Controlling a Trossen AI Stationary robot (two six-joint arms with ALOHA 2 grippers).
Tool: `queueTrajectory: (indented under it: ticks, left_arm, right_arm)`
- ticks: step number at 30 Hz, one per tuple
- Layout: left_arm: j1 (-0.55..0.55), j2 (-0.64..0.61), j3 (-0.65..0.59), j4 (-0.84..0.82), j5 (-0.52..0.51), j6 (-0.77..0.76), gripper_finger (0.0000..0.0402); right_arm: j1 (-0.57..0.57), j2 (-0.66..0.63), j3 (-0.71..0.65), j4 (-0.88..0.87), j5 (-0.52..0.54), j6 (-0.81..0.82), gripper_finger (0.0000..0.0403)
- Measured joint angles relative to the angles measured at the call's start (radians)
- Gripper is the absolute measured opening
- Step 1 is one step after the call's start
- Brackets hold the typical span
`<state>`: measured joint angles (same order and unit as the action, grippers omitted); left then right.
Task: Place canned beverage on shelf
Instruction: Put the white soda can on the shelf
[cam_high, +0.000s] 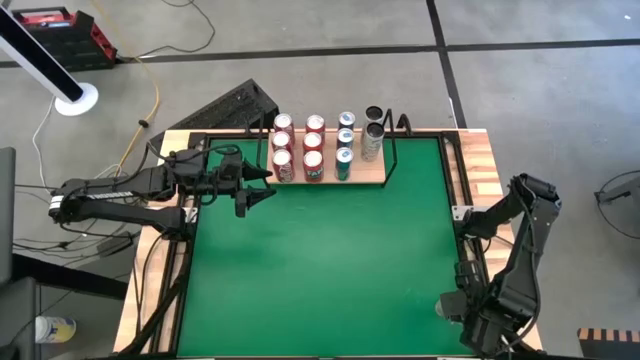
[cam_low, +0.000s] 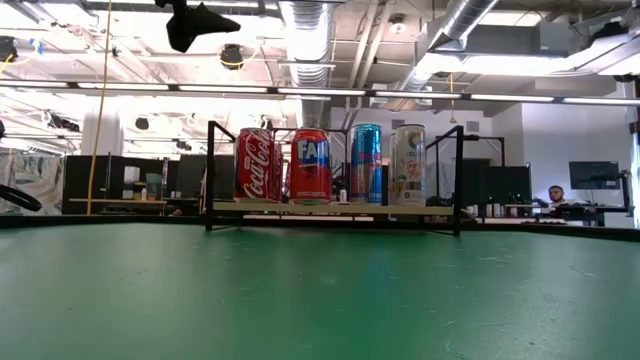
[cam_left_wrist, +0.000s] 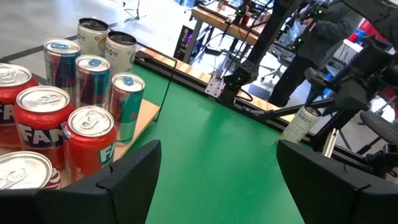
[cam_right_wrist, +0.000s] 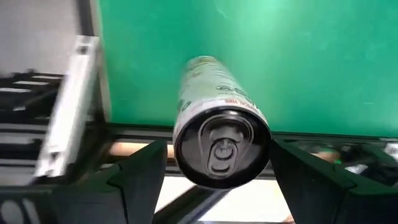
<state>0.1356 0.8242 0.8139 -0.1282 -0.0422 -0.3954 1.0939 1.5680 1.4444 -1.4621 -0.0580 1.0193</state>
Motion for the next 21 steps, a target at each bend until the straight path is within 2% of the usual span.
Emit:
queueTrajectory:
  ticks: [9, 21]
  left_arm:
    - [0.0, 0.0, 0.0, -0.018, 0.001, -0.006, 0.0304]
    - [-0.002, 0.0, 0.0, -0.024, 0.0, -0.004, 0.0304]
  right_arm:
    - [-0.011, -0.003, -0.06, -0.021, 0.044, 0.012, 0.031]
    - [-0.01, 0.003, -0.019, -0.019, -0.006, 0.068, 0.031]
